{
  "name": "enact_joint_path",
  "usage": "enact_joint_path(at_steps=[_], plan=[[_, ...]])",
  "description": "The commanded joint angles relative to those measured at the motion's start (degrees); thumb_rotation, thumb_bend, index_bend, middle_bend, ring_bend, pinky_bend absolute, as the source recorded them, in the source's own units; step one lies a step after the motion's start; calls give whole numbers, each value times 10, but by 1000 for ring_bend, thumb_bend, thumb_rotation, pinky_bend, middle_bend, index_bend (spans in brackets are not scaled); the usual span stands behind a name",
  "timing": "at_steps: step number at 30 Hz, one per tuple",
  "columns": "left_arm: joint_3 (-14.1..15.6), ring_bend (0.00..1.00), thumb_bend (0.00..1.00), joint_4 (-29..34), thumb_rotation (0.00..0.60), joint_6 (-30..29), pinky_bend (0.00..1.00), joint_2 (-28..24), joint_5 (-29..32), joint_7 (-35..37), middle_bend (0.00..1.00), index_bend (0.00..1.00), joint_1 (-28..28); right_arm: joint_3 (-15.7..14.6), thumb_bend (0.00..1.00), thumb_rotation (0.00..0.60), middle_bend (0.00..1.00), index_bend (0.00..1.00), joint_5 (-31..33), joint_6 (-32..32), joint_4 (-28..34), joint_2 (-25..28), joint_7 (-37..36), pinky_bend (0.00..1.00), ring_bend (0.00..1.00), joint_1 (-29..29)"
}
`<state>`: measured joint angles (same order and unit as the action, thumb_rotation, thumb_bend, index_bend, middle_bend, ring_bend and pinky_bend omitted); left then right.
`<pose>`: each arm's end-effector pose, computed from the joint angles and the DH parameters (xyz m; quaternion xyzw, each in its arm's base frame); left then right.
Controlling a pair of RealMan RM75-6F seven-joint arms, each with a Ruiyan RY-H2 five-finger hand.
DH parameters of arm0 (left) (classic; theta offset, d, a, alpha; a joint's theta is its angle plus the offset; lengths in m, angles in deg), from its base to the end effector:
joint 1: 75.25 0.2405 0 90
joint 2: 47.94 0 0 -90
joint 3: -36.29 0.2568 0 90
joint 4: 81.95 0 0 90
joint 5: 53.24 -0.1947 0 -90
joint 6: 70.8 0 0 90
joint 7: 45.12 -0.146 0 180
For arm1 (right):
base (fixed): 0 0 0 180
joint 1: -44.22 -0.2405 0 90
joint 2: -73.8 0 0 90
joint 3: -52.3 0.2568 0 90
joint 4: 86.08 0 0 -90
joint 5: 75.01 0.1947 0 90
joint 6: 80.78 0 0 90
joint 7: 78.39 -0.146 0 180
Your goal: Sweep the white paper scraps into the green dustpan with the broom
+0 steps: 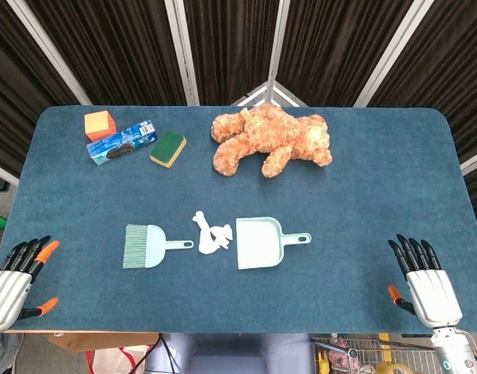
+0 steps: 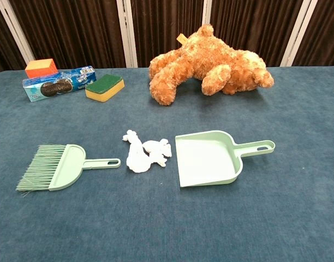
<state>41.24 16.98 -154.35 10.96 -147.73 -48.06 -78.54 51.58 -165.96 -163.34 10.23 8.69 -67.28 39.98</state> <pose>-0.2873 0.1430 0.1633 -0.6645 -0.4019 -0.3488 0.5246 -0.2882 -0.1638 0.1437 0.6611 -0.3641 0.3407 0.5606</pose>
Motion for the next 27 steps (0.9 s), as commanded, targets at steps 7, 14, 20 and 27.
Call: enact_joint_path(at_steps=[7,14,20,27], plan=[[0,0,15,0,600,-4,0,-2,-1,2,0,0,1,0,338,600,0,0,0,0,4,2,2,0,0,0],[0,0,15,0,600,-1,0,-1,0,4,0,0,0,0,338,600,0,0,2,2,1,1,-2,0,0,0],[1,0,15,0,600,-2,0,-2,-4,2,0,0,0,1,339,600,0,0,5,3,4,-1,-5,0,0,-1],[1,0,15,-1,600,-5,0,-2,-5,-1,0,0,2,11,338,600,0,0,13,13,16,3,-12,0,0,-11]])
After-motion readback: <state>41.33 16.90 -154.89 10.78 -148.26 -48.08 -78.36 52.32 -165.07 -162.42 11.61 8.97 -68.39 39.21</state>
